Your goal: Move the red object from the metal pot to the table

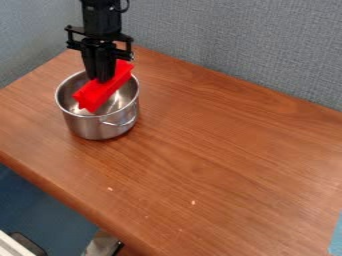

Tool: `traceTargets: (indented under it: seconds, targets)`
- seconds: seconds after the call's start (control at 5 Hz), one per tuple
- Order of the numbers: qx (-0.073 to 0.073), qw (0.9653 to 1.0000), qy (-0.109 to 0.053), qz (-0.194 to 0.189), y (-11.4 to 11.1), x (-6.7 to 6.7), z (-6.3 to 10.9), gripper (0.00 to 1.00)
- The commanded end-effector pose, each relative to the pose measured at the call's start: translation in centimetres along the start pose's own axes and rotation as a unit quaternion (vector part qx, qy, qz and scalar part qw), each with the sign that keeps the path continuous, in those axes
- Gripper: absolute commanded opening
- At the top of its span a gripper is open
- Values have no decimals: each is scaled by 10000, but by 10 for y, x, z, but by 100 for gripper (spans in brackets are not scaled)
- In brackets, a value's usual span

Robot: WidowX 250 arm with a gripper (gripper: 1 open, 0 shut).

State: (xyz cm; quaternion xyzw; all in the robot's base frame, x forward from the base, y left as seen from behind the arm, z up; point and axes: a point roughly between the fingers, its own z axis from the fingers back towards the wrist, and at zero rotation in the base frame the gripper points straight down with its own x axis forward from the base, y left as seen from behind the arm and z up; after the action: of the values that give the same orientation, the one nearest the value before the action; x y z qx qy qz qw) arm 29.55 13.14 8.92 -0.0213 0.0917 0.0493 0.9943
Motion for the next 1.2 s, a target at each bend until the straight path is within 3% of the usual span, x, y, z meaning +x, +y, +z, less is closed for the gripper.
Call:
traceTargets:
  seconds: [0.0, 1.0]
  targets:
    - [197, 9989, -418, -63, -3, -4, 30, 0]
    - [259, 9990, -350, -114, -4, -8, 30, 0]
